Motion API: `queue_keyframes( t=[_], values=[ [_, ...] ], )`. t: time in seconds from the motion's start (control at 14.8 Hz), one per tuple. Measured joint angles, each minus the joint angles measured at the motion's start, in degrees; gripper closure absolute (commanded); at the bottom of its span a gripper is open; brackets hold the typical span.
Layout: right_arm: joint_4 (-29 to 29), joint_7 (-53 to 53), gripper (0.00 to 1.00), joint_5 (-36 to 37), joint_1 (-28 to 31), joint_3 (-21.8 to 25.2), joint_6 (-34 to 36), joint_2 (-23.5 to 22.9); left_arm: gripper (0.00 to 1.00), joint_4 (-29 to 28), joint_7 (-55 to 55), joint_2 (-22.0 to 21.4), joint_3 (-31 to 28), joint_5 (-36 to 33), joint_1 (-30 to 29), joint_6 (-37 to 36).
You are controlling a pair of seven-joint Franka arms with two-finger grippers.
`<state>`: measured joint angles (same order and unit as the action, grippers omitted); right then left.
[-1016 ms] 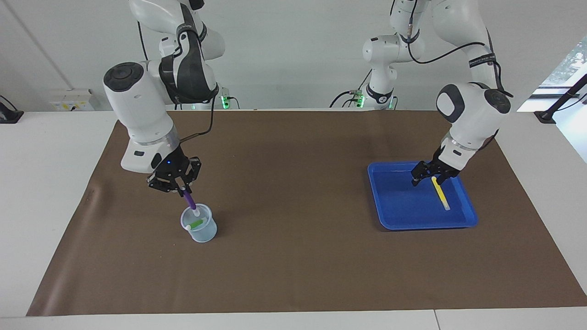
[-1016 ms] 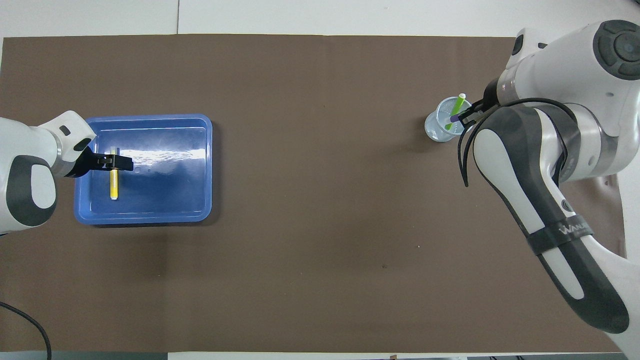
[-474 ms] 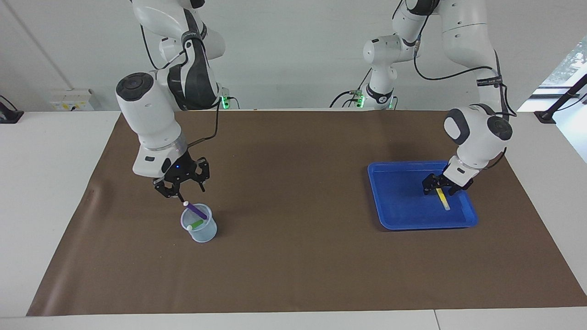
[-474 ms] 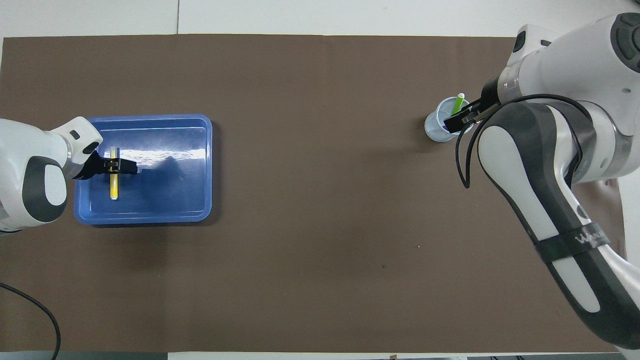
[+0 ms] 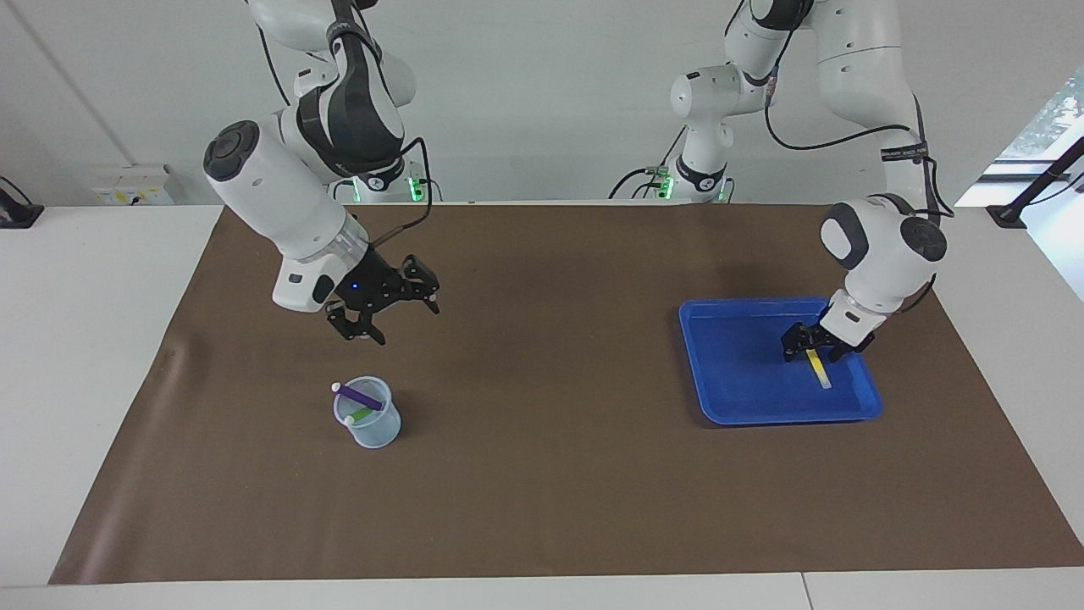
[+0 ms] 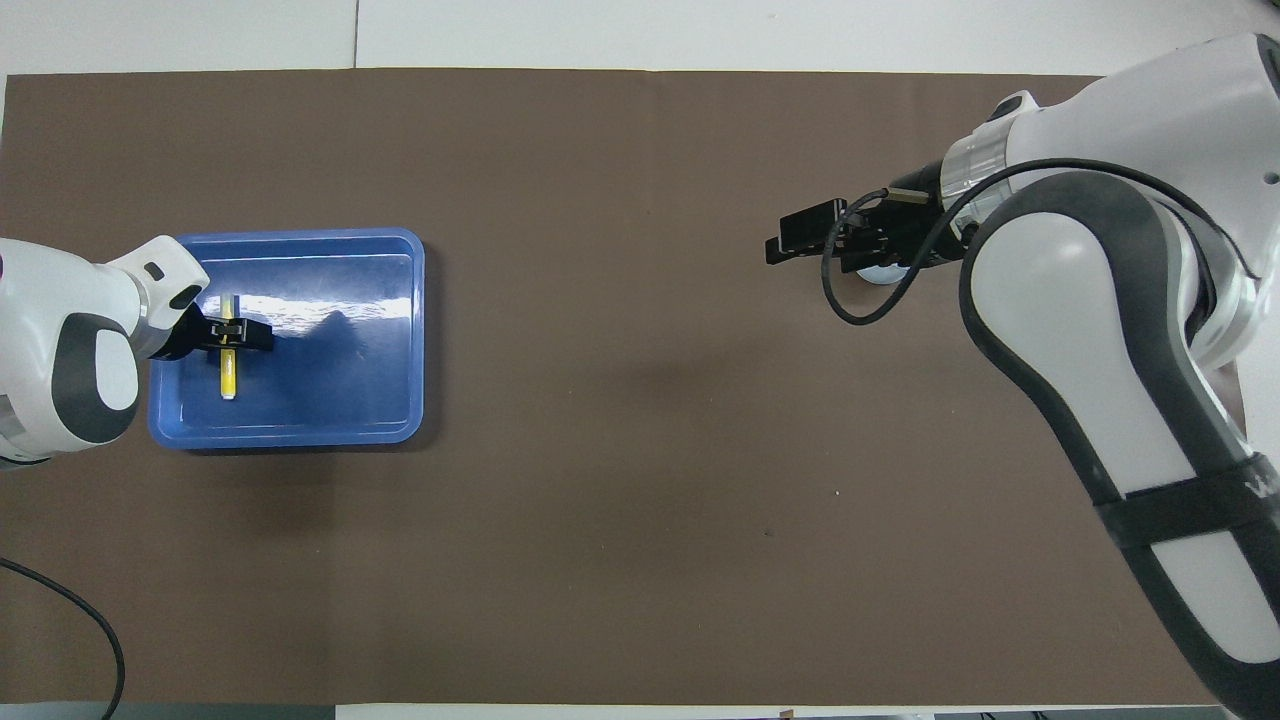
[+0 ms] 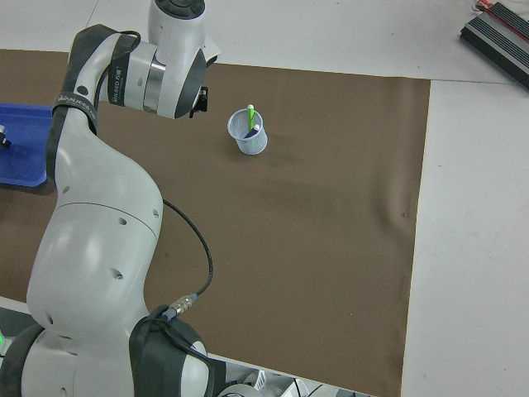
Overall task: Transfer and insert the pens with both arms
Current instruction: 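Grasp the yellow pen with the left gripper while the right gripper withdraws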
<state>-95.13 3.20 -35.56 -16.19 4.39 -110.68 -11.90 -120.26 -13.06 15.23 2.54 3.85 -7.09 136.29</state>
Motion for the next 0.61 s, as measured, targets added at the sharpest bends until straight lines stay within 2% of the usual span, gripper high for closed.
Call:
queue_keyframes(
  t=[0.14, 0.41, 0.61],
  values=[
    [-1.5, 6.7, 0.00, -5.5, -2.5, -0.1, -3.9, 0.2, 1.00, 0.5, 0.0, 0.0, 0.0, -0.1, -0.1, 0.0],
    [-8.3, 10.1, 0.00, -15.2, -7.0, -0.1, -14.6, 1.9, 1.00, 0.9, 0.1, -0.1, -0.1, -0.2, -0.2, 0.0],
    [-10.4, 15.5, 0.00, -17.9, -10.7, -0.2, -20.8, 2.7, 1.00, 1.0, 2.2, -0.2, 0.3, -0.2, -0.1, 0.0]
  ],
)
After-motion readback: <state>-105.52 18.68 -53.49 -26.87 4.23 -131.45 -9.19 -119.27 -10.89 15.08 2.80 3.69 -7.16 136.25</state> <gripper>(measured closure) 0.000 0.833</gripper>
